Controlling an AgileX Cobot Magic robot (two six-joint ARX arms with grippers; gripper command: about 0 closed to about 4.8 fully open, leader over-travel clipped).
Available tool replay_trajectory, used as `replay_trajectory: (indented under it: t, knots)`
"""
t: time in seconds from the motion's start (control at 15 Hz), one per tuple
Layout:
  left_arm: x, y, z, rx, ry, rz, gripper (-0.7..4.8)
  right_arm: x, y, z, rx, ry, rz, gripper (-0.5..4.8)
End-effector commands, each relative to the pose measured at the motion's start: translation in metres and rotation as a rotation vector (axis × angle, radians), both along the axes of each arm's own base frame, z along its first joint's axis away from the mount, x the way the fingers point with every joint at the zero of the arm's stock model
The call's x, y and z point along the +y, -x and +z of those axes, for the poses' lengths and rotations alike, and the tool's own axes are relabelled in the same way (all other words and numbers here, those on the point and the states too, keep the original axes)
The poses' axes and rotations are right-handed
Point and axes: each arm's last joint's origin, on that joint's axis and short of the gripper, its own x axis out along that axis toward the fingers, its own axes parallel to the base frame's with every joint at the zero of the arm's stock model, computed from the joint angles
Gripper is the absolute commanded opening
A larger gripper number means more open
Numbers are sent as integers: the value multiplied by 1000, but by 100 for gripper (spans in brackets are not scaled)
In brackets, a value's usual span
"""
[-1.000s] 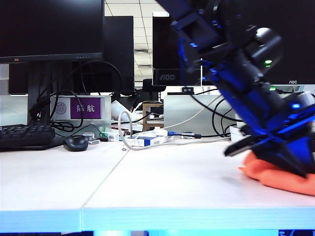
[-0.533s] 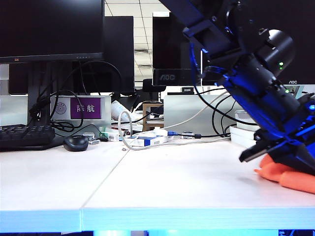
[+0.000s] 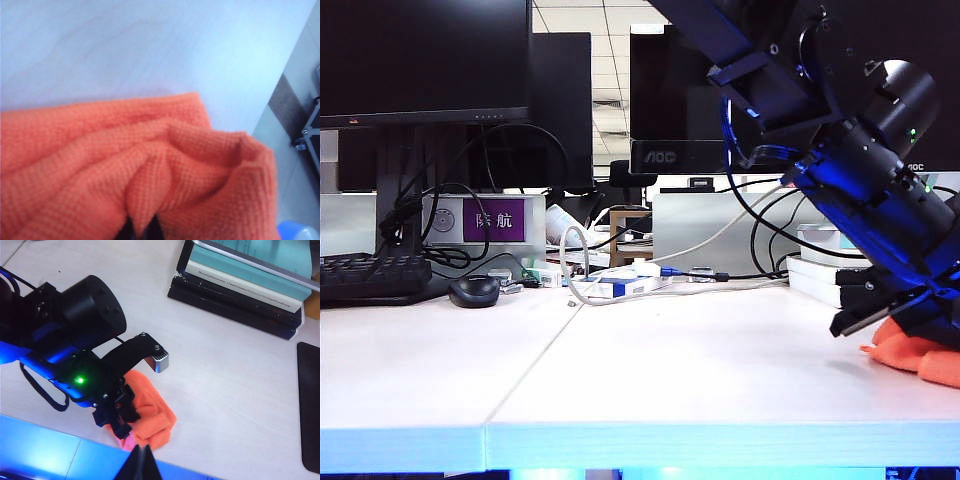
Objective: Wipe the table from left to right using the rag.
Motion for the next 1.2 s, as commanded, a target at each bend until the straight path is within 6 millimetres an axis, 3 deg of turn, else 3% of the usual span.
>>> replay_trajectory:
  t: [0.07, 0.47, 0.8, 1.2]
  knots:
    - [-2, 3, -15, 44, -25, 11, -6, -1, 0, 1, -12, -12, -8, -1]
    - [-14, 9, -20, 58, 16, 25, -6, -1, 0, 1, -12, -12, -8, -1]
    - [-43, 8, -18, 65, 57, -11, -6, -1, 0, 1, -12, -13, -8, -1]
    - [-58, 14, -20, 84, 88, -16, -6, -1, 0, 1, -13, -14, -8, -1]
